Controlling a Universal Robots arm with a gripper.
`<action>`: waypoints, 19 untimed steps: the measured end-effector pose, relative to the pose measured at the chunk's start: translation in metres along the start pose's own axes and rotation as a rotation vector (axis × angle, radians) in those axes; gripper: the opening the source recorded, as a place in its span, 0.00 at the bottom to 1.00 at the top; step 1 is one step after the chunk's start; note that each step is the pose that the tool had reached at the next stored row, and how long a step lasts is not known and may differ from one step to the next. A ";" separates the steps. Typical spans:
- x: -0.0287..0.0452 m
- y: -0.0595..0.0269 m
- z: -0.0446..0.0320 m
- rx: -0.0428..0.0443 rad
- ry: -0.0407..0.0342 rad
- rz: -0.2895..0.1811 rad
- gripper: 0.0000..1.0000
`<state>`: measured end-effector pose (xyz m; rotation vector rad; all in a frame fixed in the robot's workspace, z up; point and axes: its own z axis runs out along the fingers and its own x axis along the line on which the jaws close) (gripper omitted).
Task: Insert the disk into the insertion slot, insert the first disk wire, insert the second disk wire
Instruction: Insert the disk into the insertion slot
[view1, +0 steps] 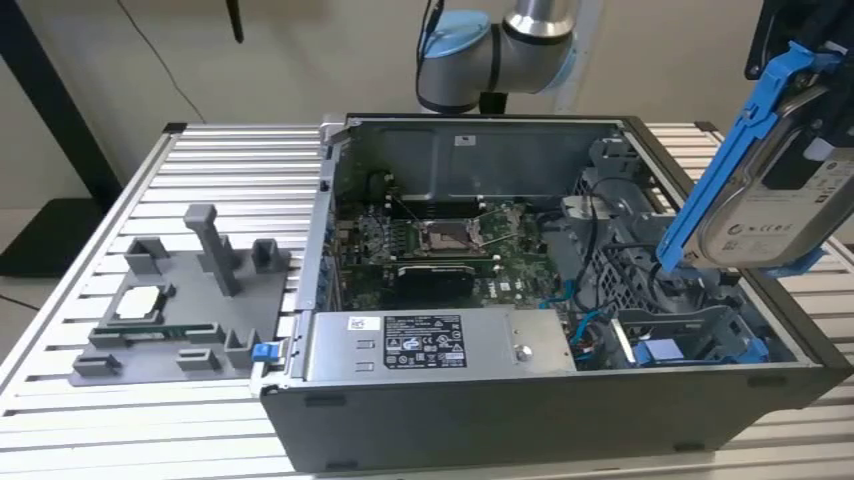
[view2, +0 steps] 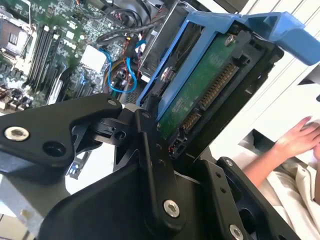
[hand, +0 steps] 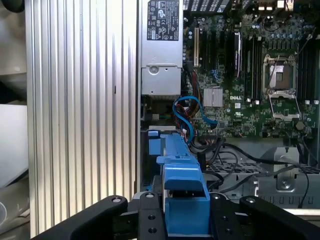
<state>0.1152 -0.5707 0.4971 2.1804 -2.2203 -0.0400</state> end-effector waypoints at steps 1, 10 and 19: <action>0.0000 -0.0001 0.0015 0.0000 0.0000 0.000 0.00; -0.0001 -0.0007 0.0174 -0.0001 -0.0081 0.000 0.00; -0.0001 -0.0009 0.0220 0.0004 -0.0113 -0.002 0.00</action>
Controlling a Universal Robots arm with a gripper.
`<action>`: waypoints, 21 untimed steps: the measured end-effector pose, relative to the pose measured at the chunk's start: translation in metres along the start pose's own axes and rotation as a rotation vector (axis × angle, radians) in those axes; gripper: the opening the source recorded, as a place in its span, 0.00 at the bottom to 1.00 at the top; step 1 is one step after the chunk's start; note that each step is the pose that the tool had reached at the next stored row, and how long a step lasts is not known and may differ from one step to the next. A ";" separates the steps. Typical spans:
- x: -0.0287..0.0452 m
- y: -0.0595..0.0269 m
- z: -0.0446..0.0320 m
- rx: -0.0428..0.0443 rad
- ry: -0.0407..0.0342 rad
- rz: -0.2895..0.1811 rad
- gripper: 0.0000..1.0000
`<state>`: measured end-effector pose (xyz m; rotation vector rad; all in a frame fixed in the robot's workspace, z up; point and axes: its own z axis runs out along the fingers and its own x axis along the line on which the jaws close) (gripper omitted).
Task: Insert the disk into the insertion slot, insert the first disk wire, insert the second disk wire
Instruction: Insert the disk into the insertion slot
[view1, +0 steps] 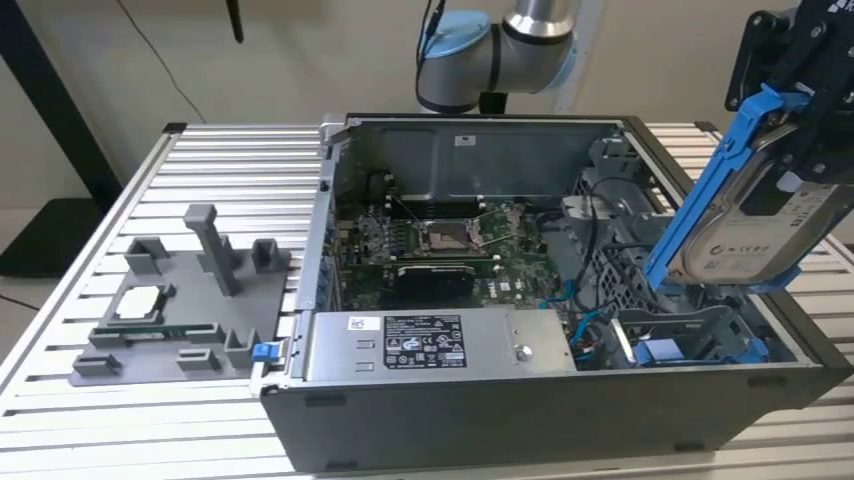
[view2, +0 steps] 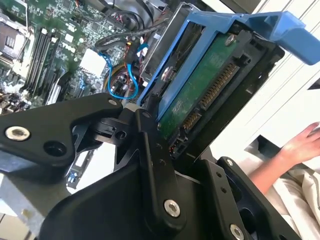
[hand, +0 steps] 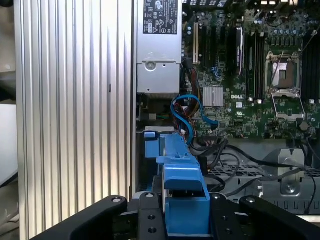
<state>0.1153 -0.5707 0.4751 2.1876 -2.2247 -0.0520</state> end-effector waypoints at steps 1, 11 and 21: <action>0.0000 0.0000 0.0000 0.0001 0.0000 0.000 0.00; 0.0000 -0.0008 0.0076 -0.0040 0.0001 -0.001 0.00; 0.0002 -0.0036 0.0235 -0.0106 -0.0004 -0.001 0.00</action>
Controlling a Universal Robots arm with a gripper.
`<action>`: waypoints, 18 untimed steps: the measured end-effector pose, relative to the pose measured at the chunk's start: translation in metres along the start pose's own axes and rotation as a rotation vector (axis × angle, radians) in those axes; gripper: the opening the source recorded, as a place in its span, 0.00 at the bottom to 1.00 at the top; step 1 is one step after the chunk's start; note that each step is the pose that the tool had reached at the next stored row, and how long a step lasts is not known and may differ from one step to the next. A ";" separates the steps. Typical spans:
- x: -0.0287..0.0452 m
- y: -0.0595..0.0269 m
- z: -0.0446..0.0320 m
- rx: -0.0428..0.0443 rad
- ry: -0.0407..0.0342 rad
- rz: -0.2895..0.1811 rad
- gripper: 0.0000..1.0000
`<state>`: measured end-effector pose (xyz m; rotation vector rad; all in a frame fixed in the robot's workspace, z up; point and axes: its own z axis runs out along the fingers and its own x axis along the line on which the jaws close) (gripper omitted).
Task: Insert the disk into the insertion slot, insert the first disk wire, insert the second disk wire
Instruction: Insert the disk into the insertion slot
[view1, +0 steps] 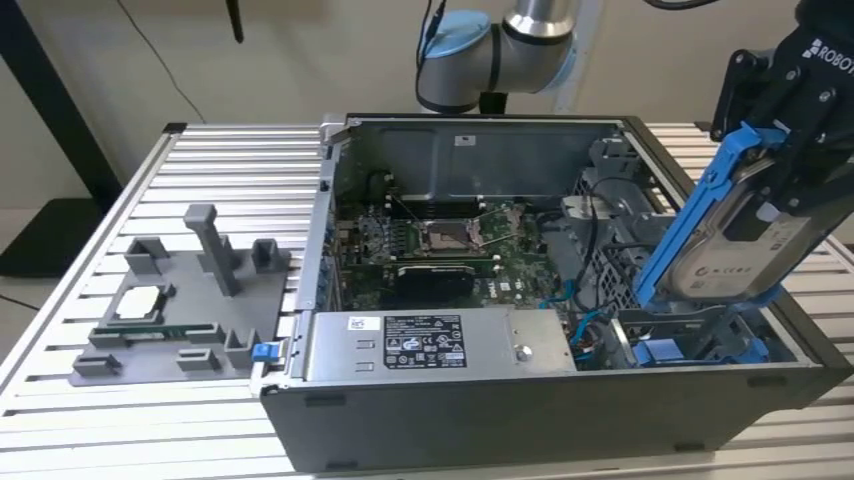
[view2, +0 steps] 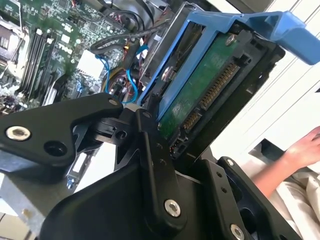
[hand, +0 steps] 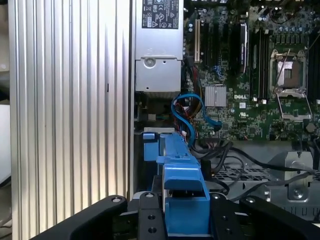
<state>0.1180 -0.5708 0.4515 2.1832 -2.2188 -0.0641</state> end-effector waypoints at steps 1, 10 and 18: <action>0.0000 -0.0001 0.0017 -0.0002 0.0001 0.000 0.00; 0.0038 -0.0009 0.0160 -0.0031 -0.0009 0.000 0.00; 0.0046 -0.0025 0.0292 -0.0051 -0.0016 0.000 0.00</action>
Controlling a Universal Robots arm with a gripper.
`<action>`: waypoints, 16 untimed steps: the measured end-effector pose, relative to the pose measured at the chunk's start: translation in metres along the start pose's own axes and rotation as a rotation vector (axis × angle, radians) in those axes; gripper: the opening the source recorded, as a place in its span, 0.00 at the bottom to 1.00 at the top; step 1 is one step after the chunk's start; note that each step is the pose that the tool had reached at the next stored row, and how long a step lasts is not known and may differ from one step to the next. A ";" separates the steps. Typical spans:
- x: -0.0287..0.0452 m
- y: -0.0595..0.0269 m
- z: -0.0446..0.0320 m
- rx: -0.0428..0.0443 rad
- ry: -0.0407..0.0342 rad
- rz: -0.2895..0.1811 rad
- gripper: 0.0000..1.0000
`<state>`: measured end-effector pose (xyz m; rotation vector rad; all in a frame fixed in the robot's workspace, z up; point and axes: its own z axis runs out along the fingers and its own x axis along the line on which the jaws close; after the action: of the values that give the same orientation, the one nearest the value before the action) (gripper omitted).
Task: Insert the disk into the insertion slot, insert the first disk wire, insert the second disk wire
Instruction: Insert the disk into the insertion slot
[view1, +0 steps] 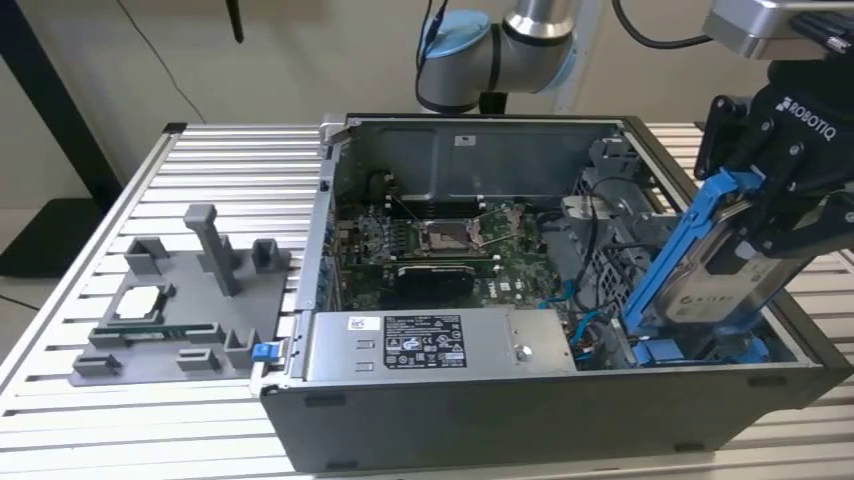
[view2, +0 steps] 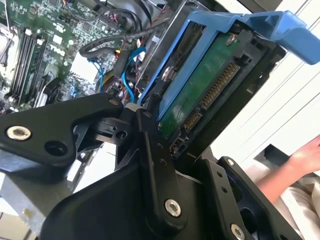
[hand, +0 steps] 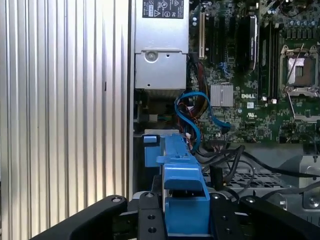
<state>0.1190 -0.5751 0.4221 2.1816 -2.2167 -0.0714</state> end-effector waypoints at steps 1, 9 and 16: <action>0.0000 -0.0004 0.0016 -0.0004 0.0002 0.000 0.00; -0.0015 -0.0045 0.0077 -0.0035 -0.0016 -0.003 0.00; -0.0032 -0.0056 0.0182 -0.0035 -0.0018 -0.004 0.00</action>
<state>0.1237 -0.5718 0.4037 2.1855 -2.2112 -0.0773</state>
